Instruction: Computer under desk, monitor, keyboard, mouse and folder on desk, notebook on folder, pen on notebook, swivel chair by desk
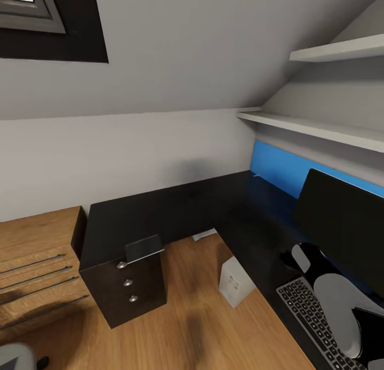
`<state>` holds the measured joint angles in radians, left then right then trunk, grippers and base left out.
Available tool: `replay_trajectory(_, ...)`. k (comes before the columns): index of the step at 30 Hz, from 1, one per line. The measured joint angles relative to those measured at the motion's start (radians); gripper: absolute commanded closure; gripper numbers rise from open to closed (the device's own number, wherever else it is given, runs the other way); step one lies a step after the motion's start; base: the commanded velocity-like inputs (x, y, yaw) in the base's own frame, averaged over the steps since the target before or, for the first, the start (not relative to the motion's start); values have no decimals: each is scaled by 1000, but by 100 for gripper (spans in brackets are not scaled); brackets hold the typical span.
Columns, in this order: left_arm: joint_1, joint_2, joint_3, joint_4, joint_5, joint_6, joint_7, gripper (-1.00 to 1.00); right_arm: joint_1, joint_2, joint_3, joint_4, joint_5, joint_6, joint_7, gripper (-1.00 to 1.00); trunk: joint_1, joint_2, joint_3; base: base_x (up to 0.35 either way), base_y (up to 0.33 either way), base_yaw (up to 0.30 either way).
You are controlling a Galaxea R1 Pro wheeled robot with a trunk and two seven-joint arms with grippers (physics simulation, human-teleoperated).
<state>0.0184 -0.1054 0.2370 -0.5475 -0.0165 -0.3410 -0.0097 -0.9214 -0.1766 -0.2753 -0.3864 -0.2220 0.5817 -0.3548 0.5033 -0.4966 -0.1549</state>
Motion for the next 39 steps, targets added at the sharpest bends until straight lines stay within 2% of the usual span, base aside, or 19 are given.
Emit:
replay_trajectory(9, 0, 0, 0, 11, 1, 0, -1, -100, 0, 2, 1, 18, -2, 0, 1, 100, 0, 0, 0, 216, 0, 0)
replay_trajectory(17, 0, -1, 0, 30, 0, -1, -1, -100, 0, 23, 7, 24, 3, -1, 19, 100, 0, 0, 0, 34, 0, 0)
replay_trajectory(23, 0, -1, 0, 31, 0, -2, -2, -100, 0, 24, 8, 41, 7, -23, 32, 100, 0, 0, 0, 1, 0, 0)
replay_trajectory(26, 0, -1, 0, 31, 0, -2, -2, -100, 0, 25, 7, 49, 19, -31, 33, 100, 0, 0, 0, 2, -37, 0)
replay_trajectory(33, 0, -1, -1, 31, 1, -2, -1, -100, 0, 29, 8, 78, 79, -33, 32, 100, 0, 0, 0, 63, -164, 0)
replay_trajectory(39, 0, -1, -1, 31, 1, -2, -4, -100, 0, 31, 7, 81, 91, -33, 33, 100, 0, 0, 0, 12, -28, 0)
